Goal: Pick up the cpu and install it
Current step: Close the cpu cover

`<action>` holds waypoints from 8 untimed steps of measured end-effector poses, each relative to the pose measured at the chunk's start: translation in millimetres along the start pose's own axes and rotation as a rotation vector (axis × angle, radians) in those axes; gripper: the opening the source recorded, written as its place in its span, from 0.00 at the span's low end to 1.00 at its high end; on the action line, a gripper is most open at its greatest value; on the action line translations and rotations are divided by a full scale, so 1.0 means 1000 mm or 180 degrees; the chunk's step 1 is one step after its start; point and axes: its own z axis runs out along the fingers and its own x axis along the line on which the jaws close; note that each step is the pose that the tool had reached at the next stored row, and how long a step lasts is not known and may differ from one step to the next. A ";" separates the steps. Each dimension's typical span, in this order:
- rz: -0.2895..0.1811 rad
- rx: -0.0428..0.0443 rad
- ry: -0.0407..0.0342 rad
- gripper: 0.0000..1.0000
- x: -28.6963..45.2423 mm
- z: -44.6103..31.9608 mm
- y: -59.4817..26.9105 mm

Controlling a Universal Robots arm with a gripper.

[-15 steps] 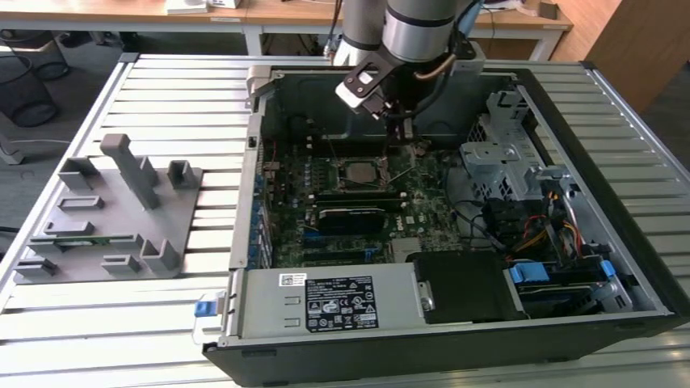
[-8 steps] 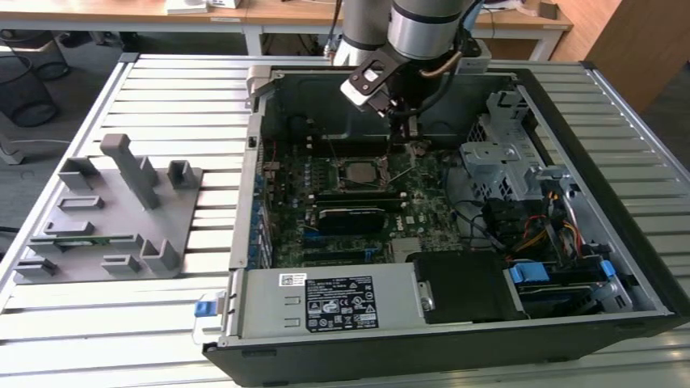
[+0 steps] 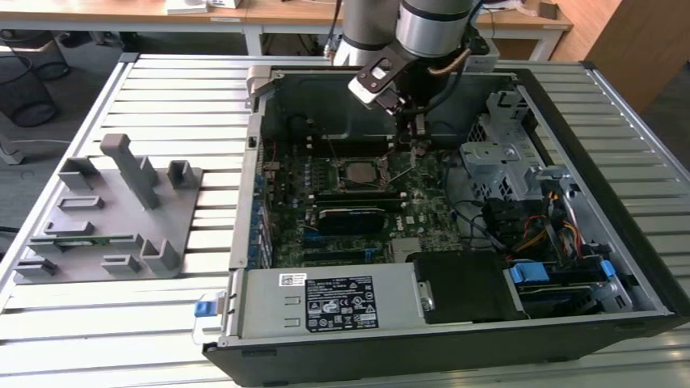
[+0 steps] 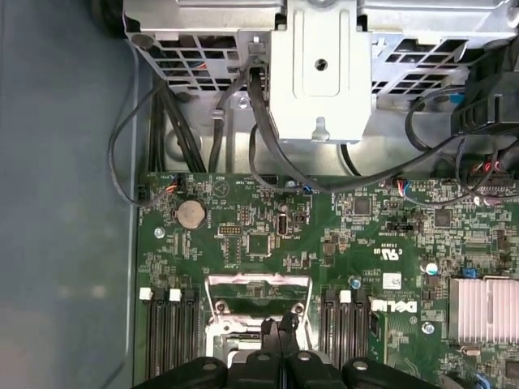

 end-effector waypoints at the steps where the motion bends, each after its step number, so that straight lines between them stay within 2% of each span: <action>1: 0.0000 0.0000 0.0000 0.11 0.0000 -0.0016 0.0001; 5: 0.0000 0.0000 0.0001 0.11 0.0001 -0.0045 0.0018; 8: 0.0000 0.0001 0.0001 0.11 0.0000 -0.0045 0.0091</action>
